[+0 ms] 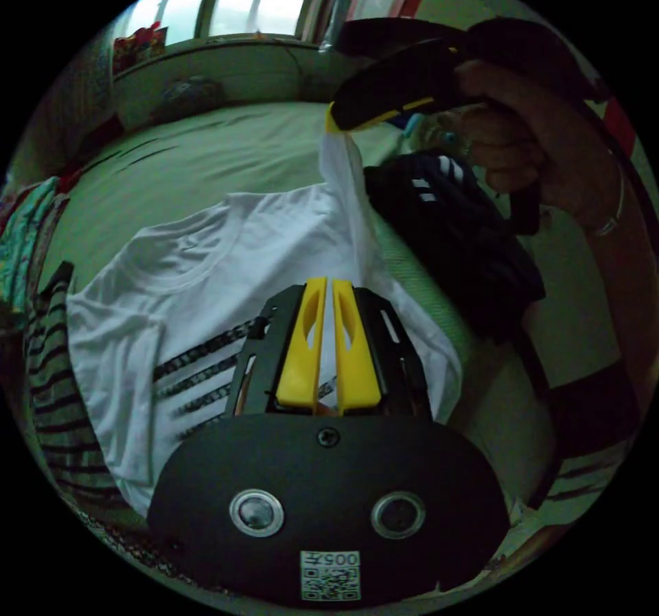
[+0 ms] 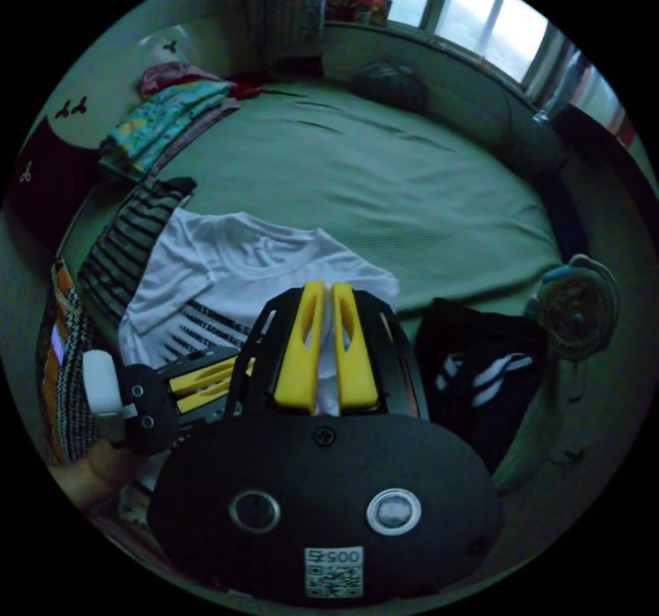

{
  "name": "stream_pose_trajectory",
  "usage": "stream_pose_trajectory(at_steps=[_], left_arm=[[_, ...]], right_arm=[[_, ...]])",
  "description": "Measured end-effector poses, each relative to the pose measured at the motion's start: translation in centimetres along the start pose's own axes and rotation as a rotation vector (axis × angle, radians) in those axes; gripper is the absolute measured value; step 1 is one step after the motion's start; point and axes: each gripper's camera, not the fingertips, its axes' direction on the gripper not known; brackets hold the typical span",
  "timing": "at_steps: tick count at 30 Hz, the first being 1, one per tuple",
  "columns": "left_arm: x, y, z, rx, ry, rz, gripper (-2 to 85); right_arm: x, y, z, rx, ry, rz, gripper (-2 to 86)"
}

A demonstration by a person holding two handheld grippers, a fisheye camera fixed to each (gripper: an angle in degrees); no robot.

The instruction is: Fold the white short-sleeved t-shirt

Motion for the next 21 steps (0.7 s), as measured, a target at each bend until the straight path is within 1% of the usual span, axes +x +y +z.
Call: stream_pose_trajectory(at_steps=[1, 6, 8, 11, 15, 18, 21], left_arm=[[-1.0, 0.5, -0.1, -0.019, -0.002, -0.02, 4.0], [-3.2, 2.3, -0.2, -0.045, -0.042, -0.047, 4.9], [-3.6, 2.5, 0.0, -0.045, -0.041, -0.048, 5.0], [-3.9, 2.5, 0.4, -0.054, -0.036, -0.038, 5.1], [-3.8, 2.9, 0.9, -0.066, -0.041, -0.014, 5.0], [-4.4, 3.8, 0.8, -0.077, -0.043, -0.019, 4.7], [-5.7, 5.0, 0.4, -0.111, -0.056, -0.055, 4.4]], right_arm=[[-0.5, -0.1, 0.6, -0.009, -0.005, -0.002, 4.7], [1.2, 2.2, 1.7, -0.016, -0.054, 0.028, 6.3], [2.9, 4.5, 2.6, -0.039, -0.075, 0.055, 7.2], [3.9, 7.6, 3.8, -0.02, -0.107, 0.045, 7.9], [3.9, 10.2, 6.4, -0.06, -0.087, 0.055, 8.7], [3.9, 11.2, 8.0, -0.075, -0.137, 0.067, 5.9], [2.6, 12.0, 8.2, -0.069, -0.08, 0.004, 1.9]])
